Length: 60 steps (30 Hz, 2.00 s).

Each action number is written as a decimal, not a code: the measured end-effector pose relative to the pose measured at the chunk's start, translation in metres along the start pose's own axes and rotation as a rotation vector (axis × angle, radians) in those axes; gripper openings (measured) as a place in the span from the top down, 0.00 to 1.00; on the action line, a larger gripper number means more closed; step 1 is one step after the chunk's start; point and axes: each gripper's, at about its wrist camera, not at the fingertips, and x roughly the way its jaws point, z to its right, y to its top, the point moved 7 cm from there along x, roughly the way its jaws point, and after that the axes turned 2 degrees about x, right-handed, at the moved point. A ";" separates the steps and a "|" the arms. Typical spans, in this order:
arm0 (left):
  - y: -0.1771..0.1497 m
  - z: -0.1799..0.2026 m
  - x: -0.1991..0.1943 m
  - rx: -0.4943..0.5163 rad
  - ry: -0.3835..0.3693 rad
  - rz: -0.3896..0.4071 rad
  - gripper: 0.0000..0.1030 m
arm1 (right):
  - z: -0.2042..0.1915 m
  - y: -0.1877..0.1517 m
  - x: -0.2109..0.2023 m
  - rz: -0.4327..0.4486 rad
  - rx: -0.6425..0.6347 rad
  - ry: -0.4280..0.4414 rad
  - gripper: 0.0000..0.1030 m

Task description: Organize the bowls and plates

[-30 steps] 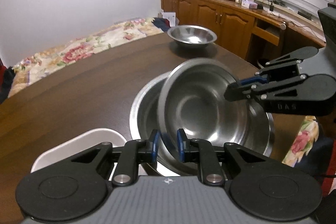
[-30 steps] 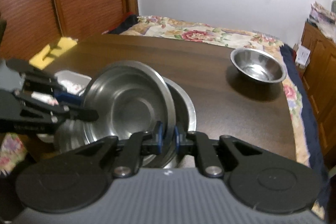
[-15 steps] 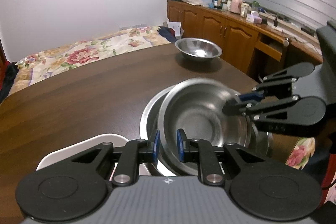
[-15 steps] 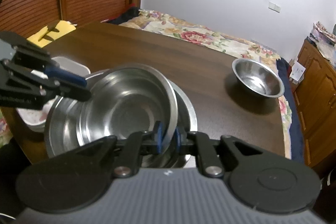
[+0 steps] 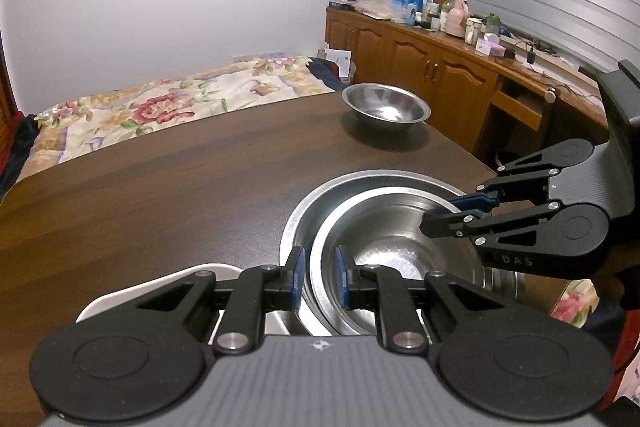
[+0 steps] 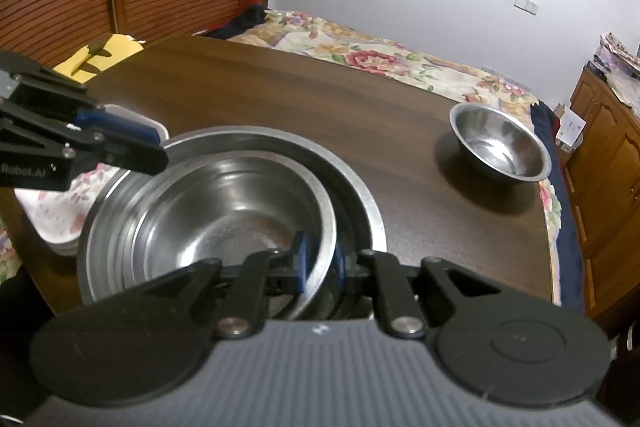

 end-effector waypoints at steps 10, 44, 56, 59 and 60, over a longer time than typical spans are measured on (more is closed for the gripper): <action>0.008 0.000 -0.003 -0.013 -0.009 0.025 0.82 | 0.007 0.006 -0.009 0.066 0.038 0.014 0.85; 0.112 0.009 0.057 0.045 -0.045 0.072 0.81 | 0.161 0.037 -0.015 0.283 0.349 -0.228 0.72; 0.137 0.018 0.107 0.018 -0.100 0.028 0.70 | 0.194 0.030 0.028 0.240 0.451 -0.236 0.64; 0.147 0.017 0.114 0.036 -0.086 0.028 0.70 | 0.197 0.026 0.037 0.220 0.489 -0.228 0.64; 0.151 0.016 0.115 0.037 -0.087 0.029 0.70 | 0.197 0.024 0.040 0.216 0.497 -0.226 0.64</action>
